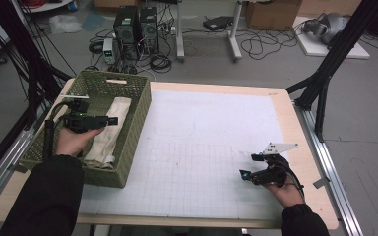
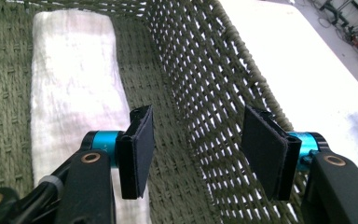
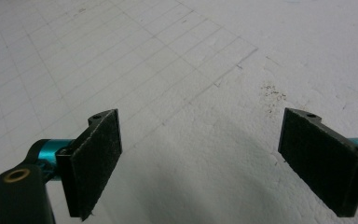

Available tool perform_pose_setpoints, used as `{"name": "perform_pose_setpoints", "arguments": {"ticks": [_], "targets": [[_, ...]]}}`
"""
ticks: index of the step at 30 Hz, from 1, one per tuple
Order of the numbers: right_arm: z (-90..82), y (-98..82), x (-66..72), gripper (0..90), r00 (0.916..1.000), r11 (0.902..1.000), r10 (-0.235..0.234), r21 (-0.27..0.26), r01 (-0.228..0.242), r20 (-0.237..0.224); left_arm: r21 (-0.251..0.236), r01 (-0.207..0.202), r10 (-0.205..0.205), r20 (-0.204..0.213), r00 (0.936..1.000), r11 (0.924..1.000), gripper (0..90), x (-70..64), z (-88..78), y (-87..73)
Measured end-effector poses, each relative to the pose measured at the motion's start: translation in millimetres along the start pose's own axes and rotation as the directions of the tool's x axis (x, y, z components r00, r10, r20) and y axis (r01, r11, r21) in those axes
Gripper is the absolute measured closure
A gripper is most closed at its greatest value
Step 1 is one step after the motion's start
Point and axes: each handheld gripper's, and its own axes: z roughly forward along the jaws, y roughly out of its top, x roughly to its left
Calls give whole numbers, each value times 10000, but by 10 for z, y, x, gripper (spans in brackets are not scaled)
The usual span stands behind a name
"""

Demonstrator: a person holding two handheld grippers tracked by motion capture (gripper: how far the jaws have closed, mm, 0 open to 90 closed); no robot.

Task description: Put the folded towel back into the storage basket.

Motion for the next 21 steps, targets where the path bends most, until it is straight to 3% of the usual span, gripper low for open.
{"name": "perform_pose_setpoints", "arguments": {"ticks": [5, 21], "targets": [[-12, 3, 0, 125, 10000, 10000, -28, -39, 28, 15, 16, 69, -69, -13, 10000, 10000, 436, 8, 9, 2], [-35, 5, -2, 124, 10000, 9999, -46, -92, 46, 20, -501, 490, -461, 567, 9973, 9975, 419, -33, 5, 23]]}}
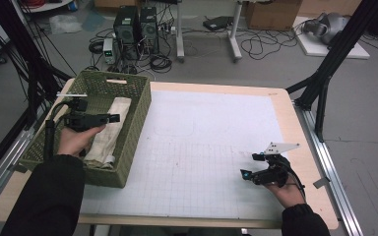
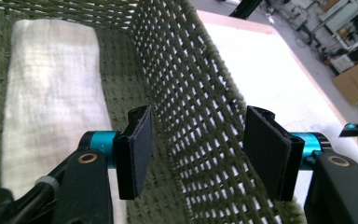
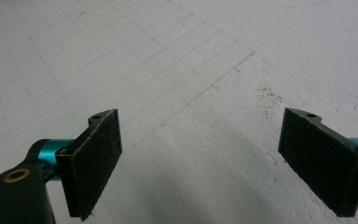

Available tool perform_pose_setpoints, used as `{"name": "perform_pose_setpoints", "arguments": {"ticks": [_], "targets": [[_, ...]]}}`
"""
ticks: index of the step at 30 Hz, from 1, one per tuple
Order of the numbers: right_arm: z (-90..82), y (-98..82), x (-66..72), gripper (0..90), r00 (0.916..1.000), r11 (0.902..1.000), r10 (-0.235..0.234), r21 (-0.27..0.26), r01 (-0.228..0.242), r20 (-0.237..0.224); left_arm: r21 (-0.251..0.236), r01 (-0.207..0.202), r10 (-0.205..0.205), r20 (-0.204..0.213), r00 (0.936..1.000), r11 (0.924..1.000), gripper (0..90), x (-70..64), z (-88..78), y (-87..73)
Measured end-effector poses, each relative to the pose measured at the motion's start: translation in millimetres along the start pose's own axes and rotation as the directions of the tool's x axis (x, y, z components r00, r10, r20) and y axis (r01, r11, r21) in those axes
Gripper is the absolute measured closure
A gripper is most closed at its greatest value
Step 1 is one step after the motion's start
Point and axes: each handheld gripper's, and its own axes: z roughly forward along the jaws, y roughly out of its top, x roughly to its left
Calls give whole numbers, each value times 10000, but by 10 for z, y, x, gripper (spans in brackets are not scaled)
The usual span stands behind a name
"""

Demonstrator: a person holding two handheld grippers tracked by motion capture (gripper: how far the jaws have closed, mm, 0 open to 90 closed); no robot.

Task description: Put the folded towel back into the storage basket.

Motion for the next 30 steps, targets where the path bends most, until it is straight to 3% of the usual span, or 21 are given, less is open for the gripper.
{"name": "perform_pose_setpoints", "arguments": {"ticks": [7, 11, 18, 30], "targets": [[-13, 3, 10, 124, 10000, 10000, -64, -32, 64, 25, -13, -79, 79, 171, 9998, 10000, 415, -52, 43, -15], [-18, 7, 14, 124, 9999, 9999, -118, -76, 118, 46, -116, -55, 61, 557, 9984, 9999, 423, -95, 61, -16], [-27, 6, 16, 124, 9999, 9999, -100, -85, 100, 39, -486, 312, -242, 1381, 9901, 9983, 445, -134, 80, 5], [-16, 7, 20, 124, 9999, 9999, -134, -32, 134, 43, -718, 649, -488, 2066, 9772, 9953, 439, -161, 44, 22]]}}
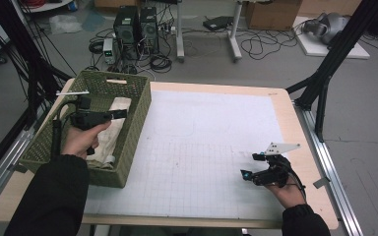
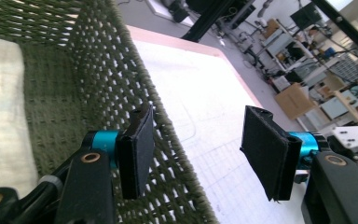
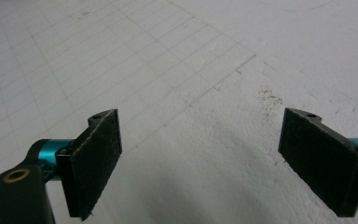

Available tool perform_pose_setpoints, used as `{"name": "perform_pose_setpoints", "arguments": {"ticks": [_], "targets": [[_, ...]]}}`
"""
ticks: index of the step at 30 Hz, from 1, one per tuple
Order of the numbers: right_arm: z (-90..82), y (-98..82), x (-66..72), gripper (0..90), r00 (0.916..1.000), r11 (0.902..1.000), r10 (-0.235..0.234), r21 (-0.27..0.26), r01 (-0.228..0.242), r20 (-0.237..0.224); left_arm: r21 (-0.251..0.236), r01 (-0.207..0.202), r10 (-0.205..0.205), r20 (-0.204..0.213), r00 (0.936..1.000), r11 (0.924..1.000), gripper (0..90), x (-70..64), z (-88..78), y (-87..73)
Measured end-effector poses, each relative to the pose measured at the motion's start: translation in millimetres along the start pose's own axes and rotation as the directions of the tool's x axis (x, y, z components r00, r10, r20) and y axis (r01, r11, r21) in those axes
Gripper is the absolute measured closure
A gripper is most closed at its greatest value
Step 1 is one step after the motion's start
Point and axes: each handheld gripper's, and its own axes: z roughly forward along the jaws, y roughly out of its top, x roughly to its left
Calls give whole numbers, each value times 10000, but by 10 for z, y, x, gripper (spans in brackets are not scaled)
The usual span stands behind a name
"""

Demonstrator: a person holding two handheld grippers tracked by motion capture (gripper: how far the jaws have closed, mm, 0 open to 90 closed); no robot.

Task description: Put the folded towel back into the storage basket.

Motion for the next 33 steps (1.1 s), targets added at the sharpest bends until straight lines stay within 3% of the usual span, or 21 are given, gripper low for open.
{"name": "perform_pose_setpoints", "arguments": {"ticks": [9, 12, 14, 16, 19, 22, 26, 33], "targets": [[1, 0, -1, 123, 10000, 10000, -17, 6, 17, -31, -290, -136, 149, 442, 9989, 9995, 435, -213, 108, -53], [0, 0, -1, 123, 10000, 10000, -30, 0, 30, -36, -196, -386, 393, 357, 9986, 9991, 435, -312, 170, -62], [-6, 1, -1, 123, 10000, 10000, -34, -22, 34, -37, -163, -368, 376, 555, 9977, 9992, 434, -368, 216, -68], [-12, 4, -3, 123, 10000, 10000, -53, -27, 53, -21, -143, -597, 603, 459, 9971, 9981, 434, -426, 261, -77], [-12, 4, -5, 123, 10000, 10000, -46, -23, 46, -44, -144, -617, 625, 634, 9960, 9980, 424, -482, 330, -97], [-9, 5, -6, 123, 10000, 10000, -65, -9, 65, -41, -53, -688, 689, 452, 9966, 9976, 424, -544, 414, -121], [-12, 4, -6, 123, 10000, 10000, -59, -26, 58, -61, -57, -592, 594, 350, 9976, 9982, 427, -593, 492, -131], [-1, 5, -10, 123, 9999, 10000, -72, -36, 72, -92, -19, -431, 432, 539, 9976, 9991, 420, -681, 603, -161]]}}
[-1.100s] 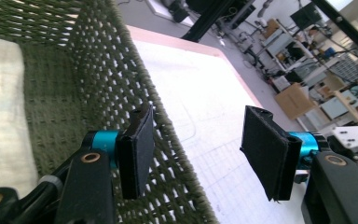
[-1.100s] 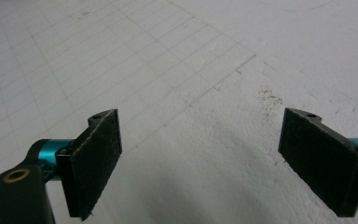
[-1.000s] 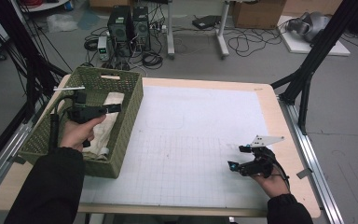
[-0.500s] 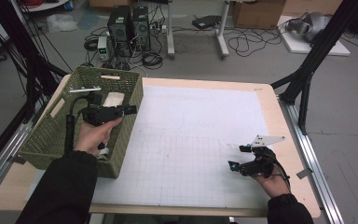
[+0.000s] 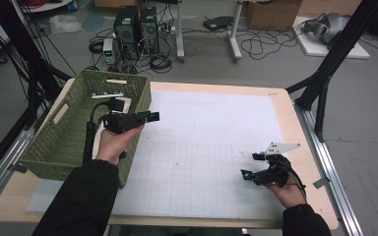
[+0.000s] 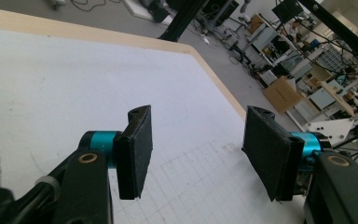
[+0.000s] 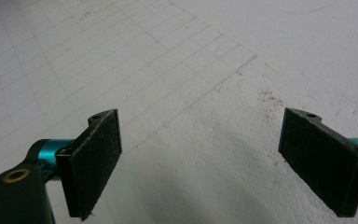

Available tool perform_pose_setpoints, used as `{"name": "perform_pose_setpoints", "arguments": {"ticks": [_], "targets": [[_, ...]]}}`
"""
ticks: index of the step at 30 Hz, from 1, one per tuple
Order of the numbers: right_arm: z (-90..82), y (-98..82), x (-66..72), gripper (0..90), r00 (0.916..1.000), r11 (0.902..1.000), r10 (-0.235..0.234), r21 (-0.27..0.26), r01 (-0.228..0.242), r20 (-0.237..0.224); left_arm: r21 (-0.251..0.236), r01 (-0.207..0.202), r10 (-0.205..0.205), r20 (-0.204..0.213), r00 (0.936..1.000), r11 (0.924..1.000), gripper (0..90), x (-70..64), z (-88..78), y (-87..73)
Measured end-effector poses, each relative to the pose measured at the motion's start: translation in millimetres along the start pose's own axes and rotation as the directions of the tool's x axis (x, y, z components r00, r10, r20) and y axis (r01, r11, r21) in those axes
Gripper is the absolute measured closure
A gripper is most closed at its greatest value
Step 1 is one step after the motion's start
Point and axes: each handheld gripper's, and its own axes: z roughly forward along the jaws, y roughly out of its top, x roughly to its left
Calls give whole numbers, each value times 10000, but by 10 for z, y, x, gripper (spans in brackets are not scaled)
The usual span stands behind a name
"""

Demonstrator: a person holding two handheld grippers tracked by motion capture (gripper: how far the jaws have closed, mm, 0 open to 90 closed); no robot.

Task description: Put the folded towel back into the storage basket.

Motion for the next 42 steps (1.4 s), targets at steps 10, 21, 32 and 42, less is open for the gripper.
{"name": "perform_pose_setpoints", "arguments": {"ticks": [10, 21, 32, 42], "targets": [[3, 5, -1, 123, 10000, 10000, 8, 7, -8, -76, -61, 123, -123, -34, 9999, 9999, 406, -112, 126, -24], [-6, 8, -14, 123, 9999, 10000, 44, -33, -44, -118, 102, -152, 152, -47, 9999, 9998, 405, -270, 321, -118], [-5, 15, -12, 123, 9999, 10000, -12, -44, 12, -115, 104, -565, 571, -738, 9956, 9983, 404, -327, 334, -257], [-5, 16, -12, 123, 9999, 10000, 6, -60, -6, -118, 72, -964, 966, -1097, 9893, 9953, 398, -363, 319, -427]]}}
